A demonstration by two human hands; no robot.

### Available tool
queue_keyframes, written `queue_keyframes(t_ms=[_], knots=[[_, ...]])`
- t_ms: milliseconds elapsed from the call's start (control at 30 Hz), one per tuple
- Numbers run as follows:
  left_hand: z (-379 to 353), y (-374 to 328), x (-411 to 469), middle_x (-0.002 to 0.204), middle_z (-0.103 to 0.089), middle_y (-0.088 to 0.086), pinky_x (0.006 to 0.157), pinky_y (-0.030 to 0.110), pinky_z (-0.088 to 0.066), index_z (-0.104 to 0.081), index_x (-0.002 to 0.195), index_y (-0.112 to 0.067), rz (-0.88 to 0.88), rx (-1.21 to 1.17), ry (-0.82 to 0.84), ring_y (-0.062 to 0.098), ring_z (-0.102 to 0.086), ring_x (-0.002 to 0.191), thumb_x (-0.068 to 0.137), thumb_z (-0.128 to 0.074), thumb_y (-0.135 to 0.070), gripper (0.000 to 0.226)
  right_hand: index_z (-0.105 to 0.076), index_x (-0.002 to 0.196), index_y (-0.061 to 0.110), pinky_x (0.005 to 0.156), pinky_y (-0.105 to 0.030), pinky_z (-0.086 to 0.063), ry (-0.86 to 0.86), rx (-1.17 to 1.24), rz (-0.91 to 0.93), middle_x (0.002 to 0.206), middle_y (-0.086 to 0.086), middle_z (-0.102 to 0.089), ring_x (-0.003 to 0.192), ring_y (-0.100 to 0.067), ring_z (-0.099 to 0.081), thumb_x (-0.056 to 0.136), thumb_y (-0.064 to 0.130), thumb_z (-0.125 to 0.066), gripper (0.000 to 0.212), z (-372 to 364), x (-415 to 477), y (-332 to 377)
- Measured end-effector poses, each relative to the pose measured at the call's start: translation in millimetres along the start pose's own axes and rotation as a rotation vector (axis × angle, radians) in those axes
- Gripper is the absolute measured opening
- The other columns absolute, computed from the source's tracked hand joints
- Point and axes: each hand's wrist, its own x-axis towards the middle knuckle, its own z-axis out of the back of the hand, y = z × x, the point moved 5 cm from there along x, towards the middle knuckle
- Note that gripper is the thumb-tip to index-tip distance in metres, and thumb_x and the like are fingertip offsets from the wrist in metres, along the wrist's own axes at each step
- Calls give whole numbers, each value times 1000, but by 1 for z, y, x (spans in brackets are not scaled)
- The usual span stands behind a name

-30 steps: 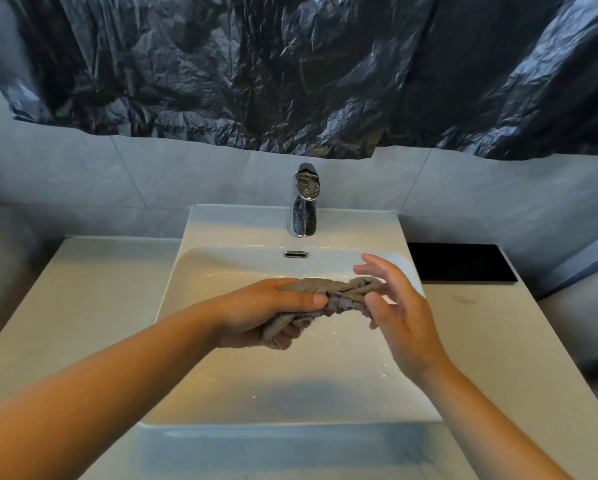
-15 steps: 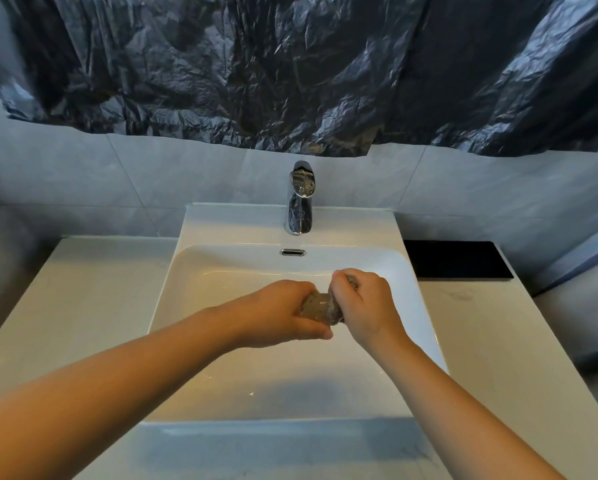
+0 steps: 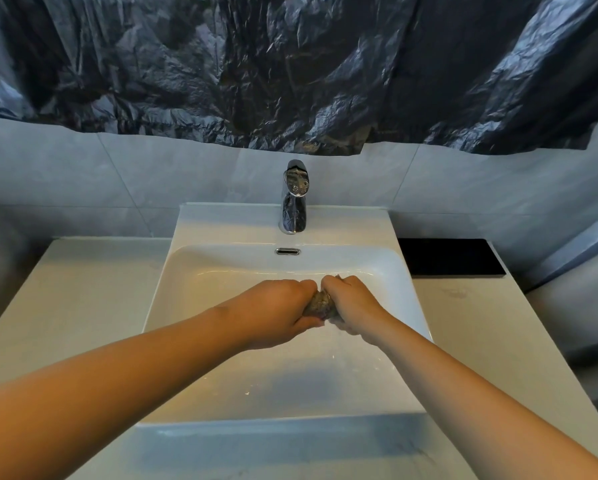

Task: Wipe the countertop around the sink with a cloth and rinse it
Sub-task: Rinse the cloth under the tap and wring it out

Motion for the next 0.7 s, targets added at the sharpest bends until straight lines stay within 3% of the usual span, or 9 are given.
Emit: queue_keyframes(t_ms=[67,167,233,300,367,433,500,600,700], knots=[[-5,1,0,78,-46,-6,55,24,-30,-42,96,-22,2,-16,-12,12,-44,67,93,-49,-45,25,-42,71,10,38,-15,-27,54,14,-51,56,-6,-43,31,-6,-38,91,26,-36,26,-1,-2,-2],[-8,3,1,78,-50,-6,54,22,-34,-48,98,-21,26,-98,-12,10,-47,67,92,-51,-46,26,-46,74,9,44,-19,-27,103,-22,-55,52,-5,-45,38,-10,-35,92,33,-35,32,-2,-3,-7],[-8,6,1,78,-54,-5,57,24,-39,-51,92,-22,93,-295,12,9,-50,68,90,-54,-46,24,-53,78,14,47,-21,-34,59,-85,37,58,-2,-53,47,-11,-44,95,52,-34,46,6,-6,-2],[-7,12,2,73,-55,-4,56,24,-39,-54,84,-21,175,-562,18,9,-50,61,88,-59,-42,22,-55,101,25,48,-23,-45,-1,-57,203,79,0,-61,61,-12,-57,91,67,-29,51,15,-13,4],[-7,20,1,63,-51,-1,50,22,-36,-53,80,-14,251,-836,53,9,-43,50,88,-61,-38,27,-44,129,36,58,-21,-53,-98,38,390,109,8,-58,86,-11,-64,90,67,-30,52,26,-25,4],[-10,22,-2,61,-45,2,45,21,-30,-48,80,-11,272,-1121,217,12,-35,48,90,-59,-37,30,-37,138,41,71,-19,-54,-238,-2,619,128,23,-48,107,-5,-57,92,61,-33,50,34,-38,3],[-14,19,-7,64,-40,0,44,19,-26,-48,83,-13,263,-1345,452,10,-30,51,90,-57,-38,27,-39,137,38,81,-10,-48,-342,-113,810,133,31,-41,118,1,-49,93,51,-34,46,34,-49,4],[-16,8,-12,65,-33,-4,41,14,-24,-46,90,-15,206,-1507,753,6,-28,51,91,-50,-39,24,-50,131,18,92,-13,-43,-396,-166,1016,131,8,-52,120,-6,-50,92,35,-40,44,27,-58,12],[-13,0,-16,64,-35,-6,41,11,-26,-46,94,-15,162,-1529,933,3,-31,50,88,-54,-42,29,-68,104,6,81,-21,-51,-450,-103,1129,102,-3,-68,96,-9,-62,93,27,-42,35,20,-64,20]])
